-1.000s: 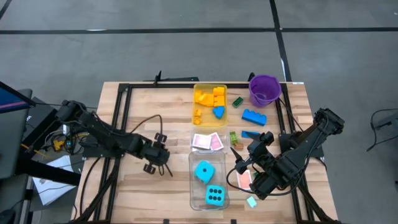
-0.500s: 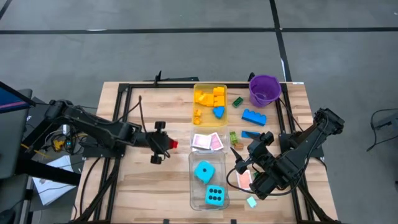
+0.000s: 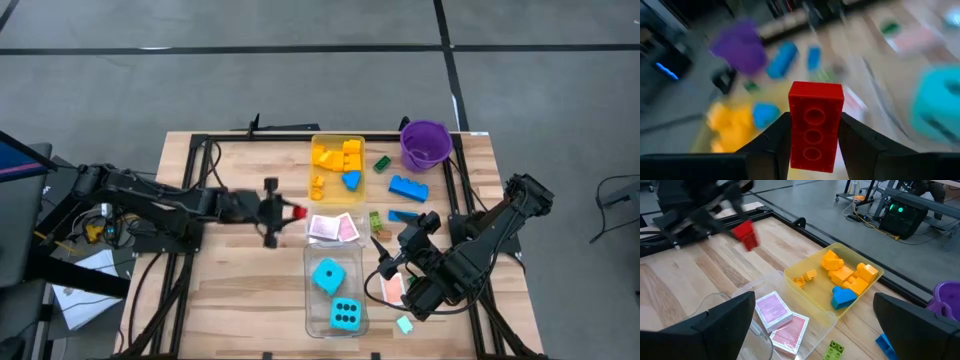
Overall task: Pick & Place Toys
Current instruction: Put the red game piece into the yellow bin
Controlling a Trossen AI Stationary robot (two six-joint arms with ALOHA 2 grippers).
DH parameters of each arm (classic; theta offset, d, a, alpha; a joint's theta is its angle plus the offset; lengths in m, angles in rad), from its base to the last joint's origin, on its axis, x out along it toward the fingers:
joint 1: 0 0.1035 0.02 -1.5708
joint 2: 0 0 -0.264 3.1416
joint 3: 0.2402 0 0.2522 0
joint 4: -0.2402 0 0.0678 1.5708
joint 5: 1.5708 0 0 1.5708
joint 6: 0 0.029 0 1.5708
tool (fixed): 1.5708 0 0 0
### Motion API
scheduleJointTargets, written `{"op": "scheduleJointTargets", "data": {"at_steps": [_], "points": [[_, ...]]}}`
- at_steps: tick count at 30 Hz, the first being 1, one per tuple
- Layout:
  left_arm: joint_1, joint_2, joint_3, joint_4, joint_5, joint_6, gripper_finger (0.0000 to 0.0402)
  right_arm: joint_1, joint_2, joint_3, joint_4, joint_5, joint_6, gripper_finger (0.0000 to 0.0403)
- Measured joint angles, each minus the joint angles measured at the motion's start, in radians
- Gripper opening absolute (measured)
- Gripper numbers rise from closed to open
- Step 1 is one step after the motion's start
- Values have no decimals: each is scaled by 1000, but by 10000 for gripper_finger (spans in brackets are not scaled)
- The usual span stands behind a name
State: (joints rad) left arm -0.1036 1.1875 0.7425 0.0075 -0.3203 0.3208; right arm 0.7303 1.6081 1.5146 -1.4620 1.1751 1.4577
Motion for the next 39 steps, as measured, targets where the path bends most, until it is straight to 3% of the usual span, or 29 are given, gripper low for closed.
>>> {"op": "scheduleJointTargets", "data": {"at_steps": [6, 11, 19, 31, 39], "points": [[174, 115, 1, 249, 167, 41, 129, 0, 0, 0, -4, 0, -2, 398], [320, 251, 2, 439, 223, 40, 129, 0, 0, 0, -11, 0, -1, 398], [496, 458, 94, 488, 296, -27, 130, 0, 0, 0, -16, 1, 1, 398], [549, 498, 108, 487, 529, -120, 131, -6, 1, 0, -19, 4, 1, 398], [543, 561, 107, 437, 539, -120, 131, -22, 1, 0, -10, 1, 0, 398]]}}
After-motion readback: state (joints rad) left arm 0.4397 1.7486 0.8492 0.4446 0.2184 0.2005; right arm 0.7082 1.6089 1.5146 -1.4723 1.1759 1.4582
